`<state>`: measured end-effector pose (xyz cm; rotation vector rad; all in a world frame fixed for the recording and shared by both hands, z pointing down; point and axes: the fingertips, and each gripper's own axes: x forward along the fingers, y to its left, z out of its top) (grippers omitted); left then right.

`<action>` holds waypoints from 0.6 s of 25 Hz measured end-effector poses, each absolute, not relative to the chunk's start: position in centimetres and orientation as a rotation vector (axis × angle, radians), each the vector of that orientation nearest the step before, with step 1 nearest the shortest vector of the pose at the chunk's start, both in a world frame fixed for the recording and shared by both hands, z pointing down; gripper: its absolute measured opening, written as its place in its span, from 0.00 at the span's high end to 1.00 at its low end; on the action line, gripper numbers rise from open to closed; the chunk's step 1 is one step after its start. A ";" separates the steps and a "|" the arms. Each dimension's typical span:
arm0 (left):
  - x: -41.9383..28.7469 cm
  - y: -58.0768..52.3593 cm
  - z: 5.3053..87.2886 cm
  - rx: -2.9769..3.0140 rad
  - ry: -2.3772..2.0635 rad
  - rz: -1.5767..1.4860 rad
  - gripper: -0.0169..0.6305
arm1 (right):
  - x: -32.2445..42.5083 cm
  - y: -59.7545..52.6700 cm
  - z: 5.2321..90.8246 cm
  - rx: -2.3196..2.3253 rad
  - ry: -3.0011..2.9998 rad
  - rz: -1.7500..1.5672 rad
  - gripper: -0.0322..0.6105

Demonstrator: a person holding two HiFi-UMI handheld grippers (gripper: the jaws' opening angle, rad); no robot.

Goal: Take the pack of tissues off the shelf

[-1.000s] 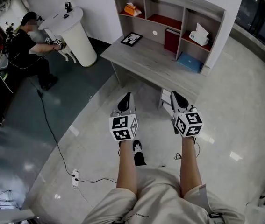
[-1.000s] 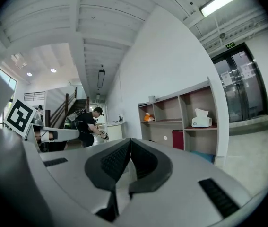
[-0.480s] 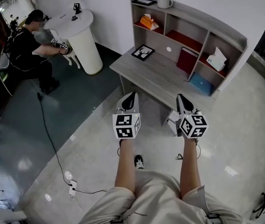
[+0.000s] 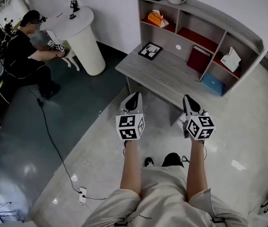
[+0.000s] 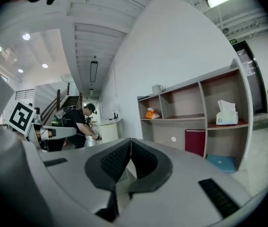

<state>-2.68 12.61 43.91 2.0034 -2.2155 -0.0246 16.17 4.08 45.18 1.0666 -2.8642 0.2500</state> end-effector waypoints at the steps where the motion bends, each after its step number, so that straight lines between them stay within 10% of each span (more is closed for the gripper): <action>1: -3.2 12.6 44.1 1.997 -2.215 -0.033 0.96 | 15.9 4.0 45.3 1.071 -2.854 0.240 0.93; 15: -7.3 10.5 46.1 1.962 -2.216 0.029 0.96 | 12.9 -0.1 46.2 1.105 -2.824 0.218 0.93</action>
